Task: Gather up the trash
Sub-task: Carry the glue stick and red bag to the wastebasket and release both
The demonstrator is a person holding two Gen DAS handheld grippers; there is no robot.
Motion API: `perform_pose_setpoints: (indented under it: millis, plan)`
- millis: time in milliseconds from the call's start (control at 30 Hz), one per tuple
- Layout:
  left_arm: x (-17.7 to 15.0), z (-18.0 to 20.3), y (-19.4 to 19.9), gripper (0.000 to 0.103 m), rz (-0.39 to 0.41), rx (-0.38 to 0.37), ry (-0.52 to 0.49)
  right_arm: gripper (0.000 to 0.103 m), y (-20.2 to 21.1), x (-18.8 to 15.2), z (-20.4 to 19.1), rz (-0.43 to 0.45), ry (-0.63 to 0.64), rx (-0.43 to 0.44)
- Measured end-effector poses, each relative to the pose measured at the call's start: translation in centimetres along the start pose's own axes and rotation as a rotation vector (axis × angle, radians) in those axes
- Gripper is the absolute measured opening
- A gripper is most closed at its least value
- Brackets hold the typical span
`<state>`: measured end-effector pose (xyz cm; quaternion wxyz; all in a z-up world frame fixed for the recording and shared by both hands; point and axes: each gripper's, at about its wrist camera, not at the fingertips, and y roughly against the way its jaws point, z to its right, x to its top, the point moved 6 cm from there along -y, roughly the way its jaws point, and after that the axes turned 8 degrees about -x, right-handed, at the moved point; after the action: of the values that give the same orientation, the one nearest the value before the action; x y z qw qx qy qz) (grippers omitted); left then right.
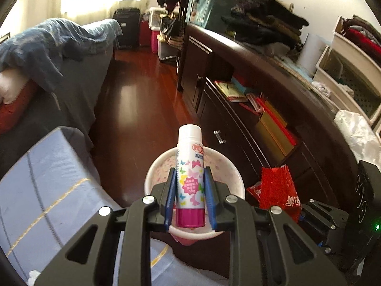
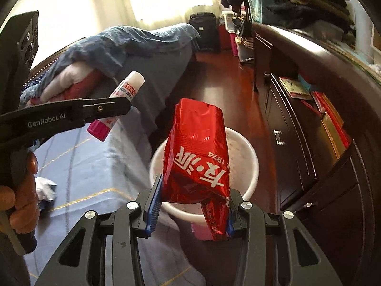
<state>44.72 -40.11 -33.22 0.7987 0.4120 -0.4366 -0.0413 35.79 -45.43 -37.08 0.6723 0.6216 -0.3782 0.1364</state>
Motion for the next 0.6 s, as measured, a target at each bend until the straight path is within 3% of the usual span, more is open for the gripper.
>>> perform_pose_setpoints:
  millis: [300, 367, 467, 600]
  plan:
    - [-0.4, -1.9, -6.3, 0.026, -0.078, -0.024, 0.095, 0.047, -5.6, 0.4, 1.4, -0.052, 0.004, -0.021]
    - [-0.2, -2.2, -6.7, 0.035, -0.071, -0.035, 0.112, 0.048, -6.6, 0.6, 1.4, -0.048, 0.009, -0.015]
    - [0.2, -2.4, -6.9, 0.05, -0.051, -0.051, 0.134, 0.059, -7.9, 0.7, 1.5, -0.051, 0.009, -0.018]
    - [0.7, -2.8, -6.5, 0.055, -0.03, -0.056, 0.155, 0.072, -8.5, 0.8, 1.6, -0.043, -0.001, -0.011]
